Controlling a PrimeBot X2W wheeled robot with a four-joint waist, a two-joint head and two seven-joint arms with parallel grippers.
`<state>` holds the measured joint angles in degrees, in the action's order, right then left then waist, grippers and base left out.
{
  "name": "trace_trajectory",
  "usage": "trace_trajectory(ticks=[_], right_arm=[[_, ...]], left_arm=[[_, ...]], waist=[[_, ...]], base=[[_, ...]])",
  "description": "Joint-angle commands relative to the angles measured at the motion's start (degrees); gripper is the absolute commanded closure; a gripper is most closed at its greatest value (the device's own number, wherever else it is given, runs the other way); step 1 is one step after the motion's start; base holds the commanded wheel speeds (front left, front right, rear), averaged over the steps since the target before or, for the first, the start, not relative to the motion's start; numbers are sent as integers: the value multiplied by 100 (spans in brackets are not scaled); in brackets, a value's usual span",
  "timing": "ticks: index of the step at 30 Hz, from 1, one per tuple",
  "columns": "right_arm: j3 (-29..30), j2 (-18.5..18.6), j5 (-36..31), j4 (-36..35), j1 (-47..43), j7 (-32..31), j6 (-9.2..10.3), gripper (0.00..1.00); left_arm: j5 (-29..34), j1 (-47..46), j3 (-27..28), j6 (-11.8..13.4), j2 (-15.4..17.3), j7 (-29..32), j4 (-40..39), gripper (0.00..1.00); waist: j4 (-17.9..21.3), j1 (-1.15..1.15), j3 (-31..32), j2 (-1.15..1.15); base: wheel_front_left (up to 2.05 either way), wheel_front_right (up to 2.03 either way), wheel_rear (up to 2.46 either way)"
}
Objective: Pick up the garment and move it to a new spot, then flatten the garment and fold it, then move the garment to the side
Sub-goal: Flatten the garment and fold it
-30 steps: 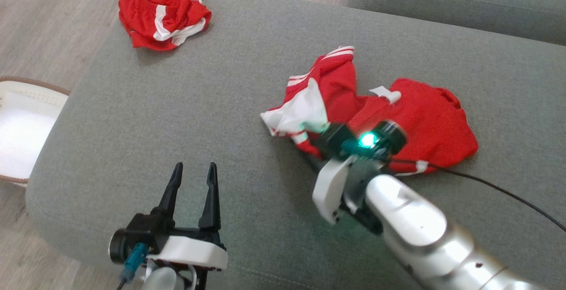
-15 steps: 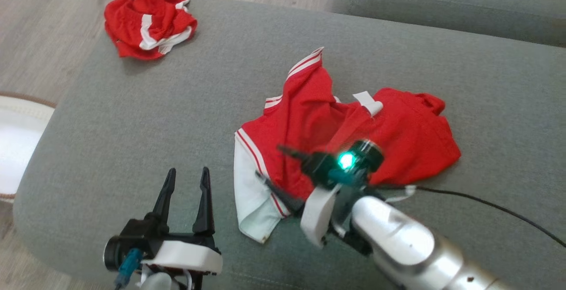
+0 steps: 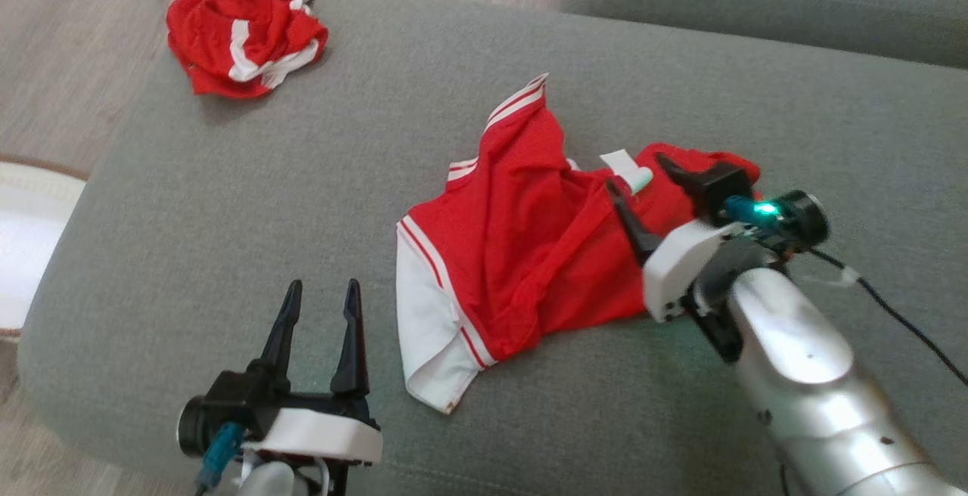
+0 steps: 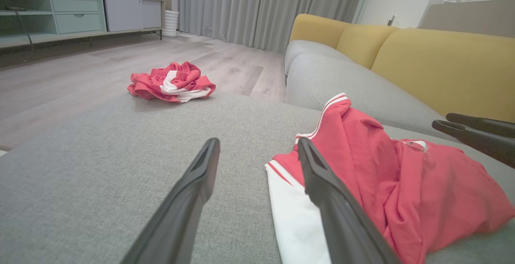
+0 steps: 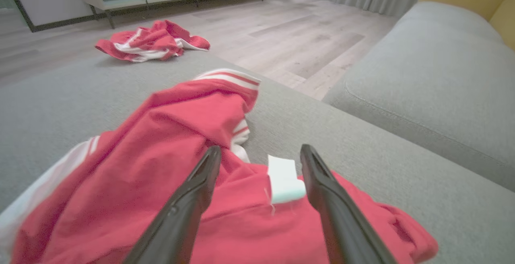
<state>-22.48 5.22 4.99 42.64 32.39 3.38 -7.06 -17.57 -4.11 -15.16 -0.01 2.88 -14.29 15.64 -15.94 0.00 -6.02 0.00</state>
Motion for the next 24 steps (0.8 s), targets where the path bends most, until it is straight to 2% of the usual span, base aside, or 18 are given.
trace_trajectory(ticks=[1,10,17,18,20,23,24], right_arm=[[-3,-30,-51,-123,258,-25,-43,0],[651,3,-362,551,549,-151,-43,0],[515,-120,-122,1081,710,-213,-43,0],[459,-136,-45,1130,721,-205,-43,5],[303,-157,60,1206,753,-170,-43,45],[83,-173,206,1266,797,-23,-43,74],[29,-175,239,1286,814,29,-43,100]], left_arm=[[58,-122,136,8,0,-71,-218,0],[-19,-223,51,81,0,-71,-328,0],[-41,-255,16,123,0,-71,-341,0],[-40,-256,12,127,-1,-71,-337,0],[-38,-258,1,131,-1,-71,-327,0],[-31,-260,-24,136,-1,-71,-312,0],[-27,-256,-32,138,-1,-71,-306,0]], waist=[[-69,0,-80,0],[-323,0,-429,0],[-371,0,-510,0],[-370,0,-507,0],[-364,0,-499,0],[-349,0,-465,0],[-345,0,-449,0]], base=[[0,0,0],[0,0,0],[0,0,0],[0,0,0],[0,0,0],[0,0,0],[0,0,0]])
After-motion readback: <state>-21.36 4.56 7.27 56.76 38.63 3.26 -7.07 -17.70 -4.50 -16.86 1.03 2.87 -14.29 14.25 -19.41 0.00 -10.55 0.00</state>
